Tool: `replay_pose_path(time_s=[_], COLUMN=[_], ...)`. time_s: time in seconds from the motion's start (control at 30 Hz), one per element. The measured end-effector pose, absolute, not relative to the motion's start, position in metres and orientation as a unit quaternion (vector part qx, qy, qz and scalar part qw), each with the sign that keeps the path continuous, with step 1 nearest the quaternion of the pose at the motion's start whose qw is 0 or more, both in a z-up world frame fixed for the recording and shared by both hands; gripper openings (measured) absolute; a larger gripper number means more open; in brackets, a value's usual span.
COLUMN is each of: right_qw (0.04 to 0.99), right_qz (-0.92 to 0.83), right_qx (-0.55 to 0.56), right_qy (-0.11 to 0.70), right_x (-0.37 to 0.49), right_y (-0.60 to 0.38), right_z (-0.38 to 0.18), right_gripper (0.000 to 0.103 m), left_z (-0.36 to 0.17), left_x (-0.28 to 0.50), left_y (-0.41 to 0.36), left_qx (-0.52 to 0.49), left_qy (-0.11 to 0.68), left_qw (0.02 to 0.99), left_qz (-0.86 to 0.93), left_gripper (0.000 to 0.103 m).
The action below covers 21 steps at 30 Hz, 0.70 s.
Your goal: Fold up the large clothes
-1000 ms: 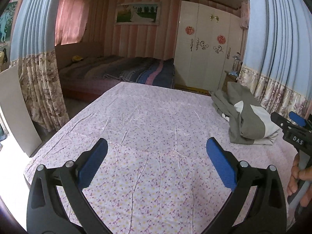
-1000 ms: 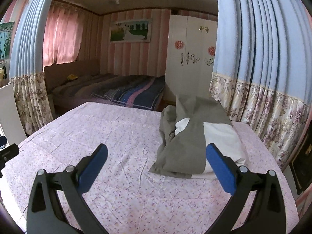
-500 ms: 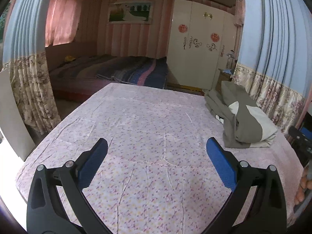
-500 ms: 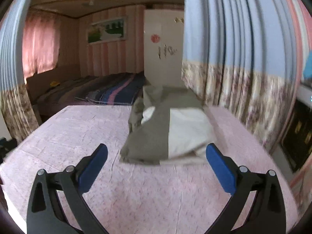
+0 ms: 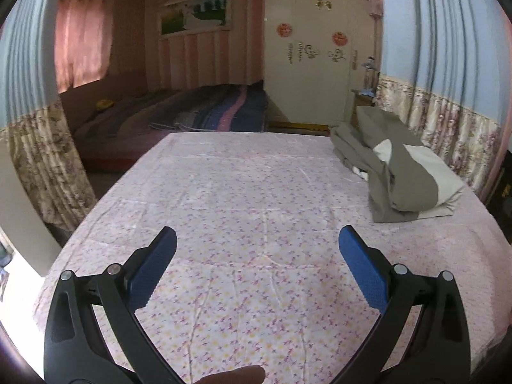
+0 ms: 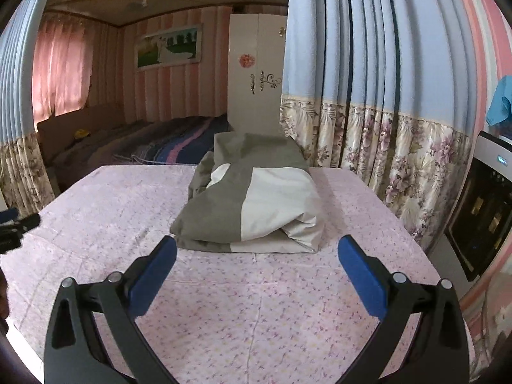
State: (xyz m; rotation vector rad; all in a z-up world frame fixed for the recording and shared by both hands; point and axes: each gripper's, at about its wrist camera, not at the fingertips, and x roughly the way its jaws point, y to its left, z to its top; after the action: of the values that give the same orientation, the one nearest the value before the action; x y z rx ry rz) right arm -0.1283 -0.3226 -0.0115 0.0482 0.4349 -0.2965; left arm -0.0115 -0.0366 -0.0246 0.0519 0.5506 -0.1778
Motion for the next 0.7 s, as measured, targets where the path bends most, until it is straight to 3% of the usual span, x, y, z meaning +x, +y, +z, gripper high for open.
replay_pose_path(time_s=[0.7], right_qw=[0.960], right_qz=[-0.147], right_qx=[0.029], right_qy=[0.236], right_x=[-0.102], right_y=[-0.328], right_z=[-0.024], right_gripper=[0.101], left_z=[-0.035], left_x=[-0.002], left_y=[-0.027], left_qx=[0.026], left_qy=[0.262], left_qw=[0.963], left_qz=[-0.051], left_gripper=[0.100])
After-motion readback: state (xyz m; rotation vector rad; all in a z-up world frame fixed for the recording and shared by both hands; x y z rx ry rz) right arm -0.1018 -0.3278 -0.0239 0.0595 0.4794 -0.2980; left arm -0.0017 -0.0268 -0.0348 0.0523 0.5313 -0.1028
